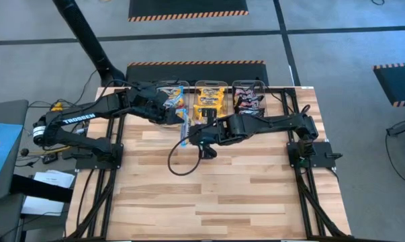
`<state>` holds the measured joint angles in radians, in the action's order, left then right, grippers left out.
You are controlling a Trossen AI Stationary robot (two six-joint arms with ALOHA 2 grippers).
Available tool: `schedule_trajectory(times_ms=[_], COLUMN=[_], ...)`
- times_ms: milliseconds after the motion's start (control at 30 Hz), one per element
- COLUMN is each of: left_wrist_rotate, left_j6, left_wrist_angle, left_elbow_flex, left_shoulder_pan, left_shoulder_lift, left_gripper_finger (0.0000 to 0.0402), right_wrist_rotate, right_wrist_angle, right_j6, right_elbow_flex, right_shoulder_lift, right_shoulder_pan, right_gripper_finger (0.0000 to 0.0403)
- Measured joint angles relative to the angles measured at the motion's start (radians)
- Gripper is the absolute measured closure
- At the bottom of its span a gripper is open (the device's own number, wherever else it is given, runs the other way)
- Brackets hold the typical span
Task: Sort Maruchan noodles
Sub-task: Put the blue noodle pack into the left transparent bin
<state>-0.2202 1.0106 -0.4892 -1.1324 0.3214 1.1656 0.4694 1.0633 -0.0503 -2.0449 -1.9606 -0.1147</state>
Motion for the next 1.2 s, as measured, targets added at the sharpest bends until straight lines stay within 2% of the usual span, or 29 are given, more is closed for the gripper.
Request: schedule_trajectory(times_ms=[500, 800, 1200], left_wrist_rotate=[0.015, -0.069, -0.112], left_j6=[0.000, 0.004, -0.035], left_wrist_angle=[-0.002, -0.023, -0.014], left_elbow_flex=[0.000, 0.000, 0.001], left_shoulder_pan=[0.000, 0.000, 0.000], left_shoulder_lift=[0.000, 0.000, 0.000], left_gripper_finger=[0.0214, 0.0214, 0.0214], right_wrist_rotate=[0.000, 0.005, -0.003], right_wrist_angle=[-0.067, -0.106, -0.168], right_j6=[-0.004, 0.031, 0.043], right_elbow_flex=[0.000, 0.000, 0.000], right_shoulder_lift=[0.000, 0.000, 0.000], right_shoulder_pan=[-0.052, -0.045, -0.016], right_gripper_finger=[0.0401, 0.0402, 0.0402])
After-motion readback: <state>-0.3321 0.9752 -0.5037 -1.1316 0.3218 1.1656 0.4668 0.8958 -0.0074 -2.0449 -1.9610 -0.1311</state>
